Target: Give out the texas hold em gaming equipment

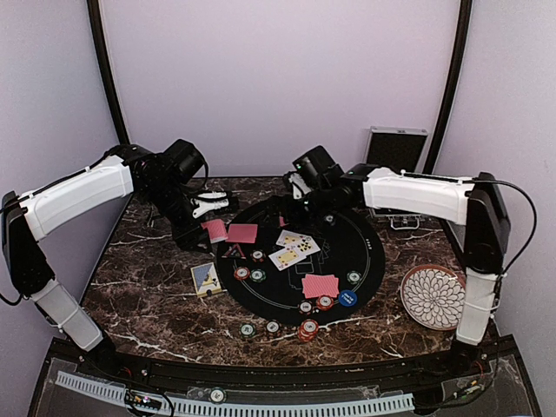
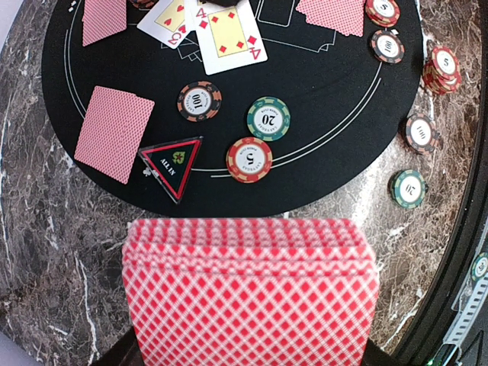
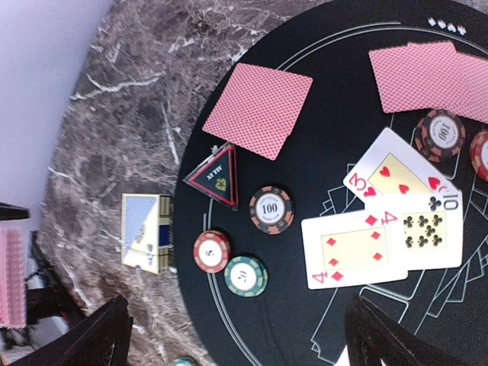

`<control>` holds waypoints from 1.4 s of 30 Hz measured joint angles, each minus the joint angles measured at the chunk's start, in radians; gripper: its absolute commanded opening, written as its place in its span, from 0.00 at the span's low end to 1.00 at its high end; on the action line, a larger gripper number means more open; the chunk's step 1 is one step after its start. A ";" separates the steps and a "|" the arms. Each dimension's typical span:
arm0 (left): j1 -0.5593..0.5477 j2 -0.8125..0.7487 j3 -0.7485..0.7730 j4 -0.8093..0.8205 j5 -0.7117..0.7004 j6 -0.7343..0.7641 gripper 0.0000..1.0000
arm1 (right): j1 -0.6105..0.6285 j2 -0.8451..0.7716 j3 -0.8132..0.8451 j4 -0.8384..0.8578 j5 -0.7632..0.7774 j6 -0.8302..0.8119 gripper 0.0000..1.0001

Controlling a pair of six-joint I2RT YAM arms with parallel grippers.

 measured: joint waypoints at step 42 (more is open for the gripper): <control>0.004 0.001 0.021 0.017 0.026 -0.033 0.00 | 0.016 0.063 -0.309 0.969 -0.678 0.597 0.86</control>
